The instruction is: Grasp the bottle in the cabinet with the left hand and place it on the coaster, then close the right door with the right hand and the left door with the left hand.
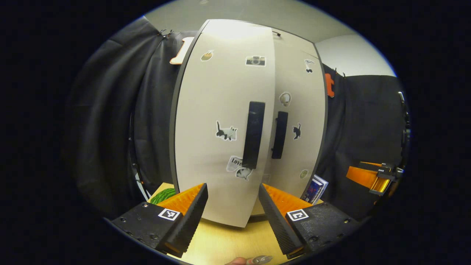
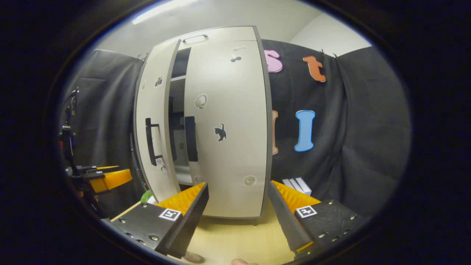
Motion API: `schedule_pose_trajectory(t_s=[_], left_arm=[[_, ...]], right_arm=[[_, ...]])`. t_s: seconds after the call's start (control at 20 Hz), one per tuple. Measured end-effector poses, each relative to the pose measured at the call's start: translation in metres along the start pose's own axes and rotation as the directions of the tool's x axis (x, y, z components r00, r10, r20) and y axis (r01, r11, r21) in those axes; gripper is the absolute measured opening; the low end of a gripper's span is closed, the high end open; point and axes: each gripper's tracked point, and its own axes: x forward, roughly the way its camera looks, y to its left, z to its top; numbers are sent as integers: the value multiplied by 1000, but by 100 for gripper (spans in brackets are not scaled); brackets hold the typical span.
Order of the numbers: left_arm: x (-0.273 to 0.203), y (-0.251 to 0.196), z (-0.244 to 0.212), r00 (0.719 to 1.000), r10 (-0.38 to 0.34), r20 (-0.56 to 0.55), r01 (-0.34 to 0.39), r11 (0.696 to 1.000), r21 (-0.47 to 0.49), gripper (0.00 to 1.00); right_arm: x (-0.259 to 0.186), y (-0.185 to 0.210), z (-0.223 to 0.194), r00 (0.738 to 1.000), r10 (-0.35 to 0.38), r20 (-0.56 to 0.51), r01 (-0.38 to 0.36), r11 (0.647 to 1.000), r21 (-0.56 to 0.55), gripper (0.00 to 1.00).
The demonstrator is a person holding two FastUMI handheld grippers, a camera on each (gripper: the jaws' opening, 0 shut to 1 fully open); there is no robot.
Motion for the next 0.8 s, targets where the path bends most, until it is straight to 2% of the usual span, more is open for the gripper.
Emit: schedule_pose_trajectory(t_s=[0.35, 0.65, 0.8], left_arm=[[16, -15, 36, 993, -35, 110, 30, 998, 54, 89], [31, -32, 80, 972, -40, 231, 31, 999, 43, 89], [32, -44, 94, 961, -50, 272, 42, 999, 34, 89]], right_arm=[[3, -16, 47, 996, -13, 84, 15, 1000, -26, 98], [-1, -55, 133, 966, -55, 254, 55, 998, 4, 97], [-8, -75, 156, 955, -60, 290, 54, 998, 29, 97]])
